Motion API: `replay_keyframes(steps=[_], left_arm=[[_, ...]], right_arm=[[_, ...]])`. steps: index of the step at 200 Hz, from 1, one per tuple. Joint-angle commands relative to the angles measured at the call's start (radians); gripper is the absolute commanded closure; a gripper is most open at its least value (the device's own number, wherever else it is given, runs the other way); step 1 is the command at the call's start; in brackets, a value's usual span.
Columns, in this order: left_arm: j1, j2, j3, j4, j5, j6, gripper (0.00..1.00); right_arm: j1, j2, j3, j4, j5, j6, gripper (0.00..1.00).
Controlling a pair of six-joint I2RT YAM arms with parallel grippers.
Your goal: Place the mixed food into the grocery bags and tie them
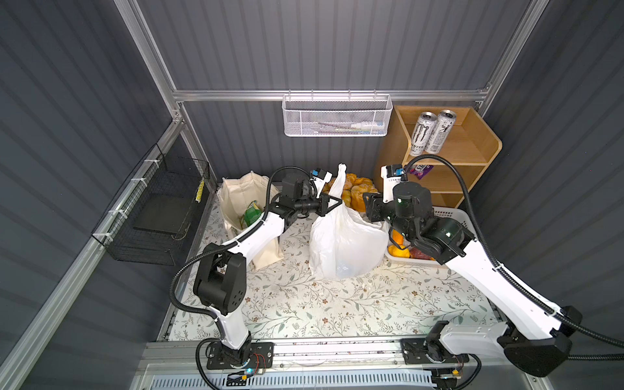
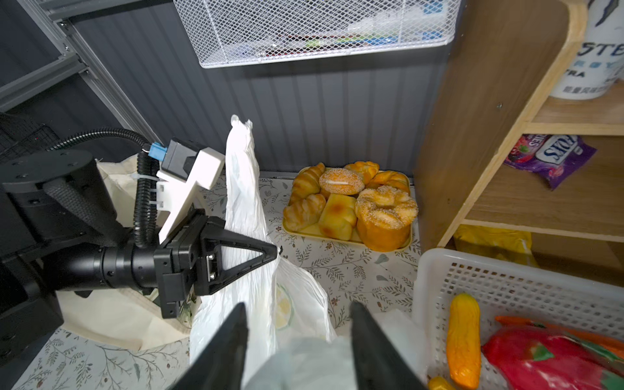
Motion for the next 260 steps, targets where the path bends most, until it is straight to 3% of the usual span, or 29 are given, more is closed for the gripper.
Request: replay_keyframes(steps=[1, 12, 41, 75, 122, 152, 177, 195, 217, 260], left_arm=[[-0.005, 0.013, 0.024, 0.007, 0.032, 0.004, 1.00], [-0.006, 0.014, 0.021, 0.008, 0.036, 0.003, 1.00], [-0.006, 0.009, 0.007, 0.016, 0.039, 0.005, 1.00], [-0.005, 0.008, 0.007, 0.018, 0.039, 0.008, 1.00], [-0.004, -0.006, 0.021, 0.043, 0.040, -0.002, 1.00], [-0.007, -0.062, 0.020, -0.004, -0.144, -0.048, 1.00], [-0.007, -0.122, -0.035, 0.012, -0.204, -0.024, 1.00], [-0.007, -0.120, -0.022, -0.015, -0.097, 0.036, 1.00], [-0.007, -0.062, 0.101, -0.117, 0.012, 0.086, 1.00], [-0.007, 0.013, 0.094, 0.003, 0.241, 0.061, 1.00]], right_arm=[[-0.066, 0.000, 0.085, 0.017, -0.009, -0.038, 0.87], [-0.116, 0.003, 0.115, 0.016, -0.034, -0.034, 1.00], [-0.221, 0.012, 0.153, 0.010, -0.080, 0.044, 1.00], [-0.215, 0.025, 0.139, -0.027, -0.139, 0.089, 1.00], [-0.176, -0.014, 0.050, -0.021, -0.059, 0.120, 1.00], [-0.139, -0.026, 0.010, 0.012, 0.002, 0.132, 1.00], [-0.100, -0.014, 0.004, 0.038, 0.047, 0.126, 1.00], [-0.081, 0.008, 0.012, 0.046, 0.055, 0.113, 1.00], [-0.071, 0.051, 0.068, 0.014, 0.023, 0.049, 1.00], [-0.070, 0.224, 0.315, -0.226, -0.026, -0.096, 0.99]])
